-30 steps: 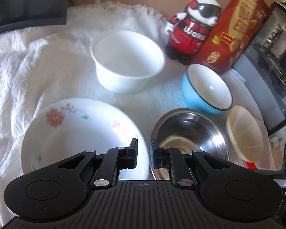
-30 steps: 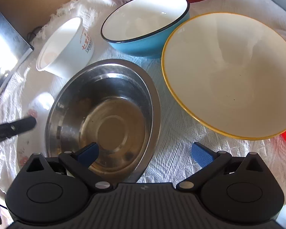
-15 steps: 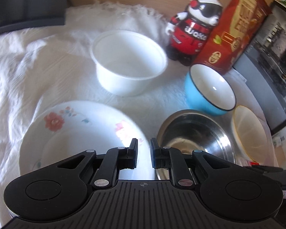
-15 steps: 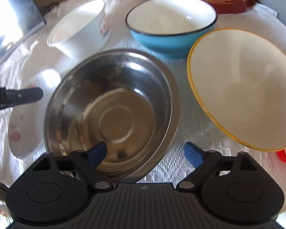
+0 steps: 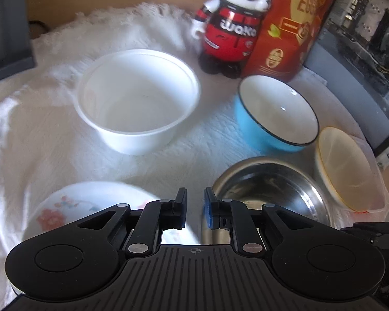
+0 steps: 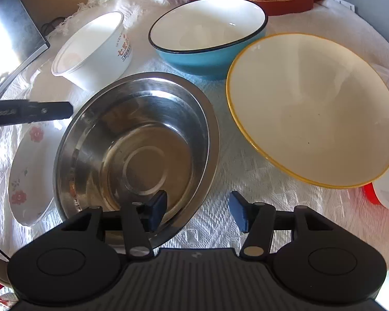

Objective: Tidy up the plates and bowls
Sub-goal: 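Move both grippers toward the stainless steel bowl rim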

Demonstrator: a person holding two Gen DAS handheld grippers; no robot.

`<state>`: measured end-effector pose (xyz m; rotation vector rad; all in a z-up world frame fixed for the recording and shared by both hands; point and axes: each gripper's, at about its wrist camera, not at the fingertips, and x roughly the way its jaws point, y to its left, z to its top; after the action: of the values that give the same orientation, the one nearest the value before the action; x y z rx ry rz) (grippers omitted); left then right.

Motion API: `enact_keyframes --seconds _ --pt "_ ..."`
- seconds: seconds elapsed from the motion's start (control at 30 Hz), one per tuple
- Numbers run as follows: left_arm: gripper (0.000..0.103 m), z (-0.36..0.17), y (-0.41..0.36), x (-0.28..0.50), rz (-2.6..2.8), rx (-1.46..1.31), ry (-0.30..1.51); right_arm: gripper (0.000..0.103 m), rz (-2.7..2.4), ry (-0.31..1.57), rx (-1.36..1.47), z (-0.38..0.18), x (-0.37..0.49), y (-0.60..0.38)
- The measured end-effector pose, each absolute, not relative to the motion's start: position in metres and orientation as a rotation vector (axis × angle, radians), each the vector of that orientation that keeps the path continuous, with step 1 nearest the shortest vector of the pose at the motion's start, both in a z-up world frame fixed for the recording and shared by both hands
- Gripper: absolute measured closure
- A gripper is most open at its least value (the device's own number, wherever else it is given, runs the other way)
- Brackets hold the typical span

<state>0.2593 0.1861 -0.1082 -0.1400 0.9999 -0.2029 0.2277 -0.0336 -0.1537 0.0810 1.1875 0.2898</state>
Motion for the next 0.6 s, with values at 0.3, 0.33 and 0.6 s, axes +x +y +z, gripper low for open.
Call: enact_keyframes --seconds 0.3,0.33,0.6 --pt "0.077 -0.129 0.173 0.273 -0.299 -0.099 1.098 0.067 0.325 1.195 0.071 -0.153 0.229 -0.023" --pt "0.073 -0.129 0.174 0.273 -0.302 -0.116 1.097 0.07 0.331 1.199 0.076 -0.153 0.229 -0.022" --pt "0.079 -0.117 0.181 0.264 -0.18 -0.212 1.103 0.073 0.346 1.194 0.069 -0.148 0.229 -0.014"
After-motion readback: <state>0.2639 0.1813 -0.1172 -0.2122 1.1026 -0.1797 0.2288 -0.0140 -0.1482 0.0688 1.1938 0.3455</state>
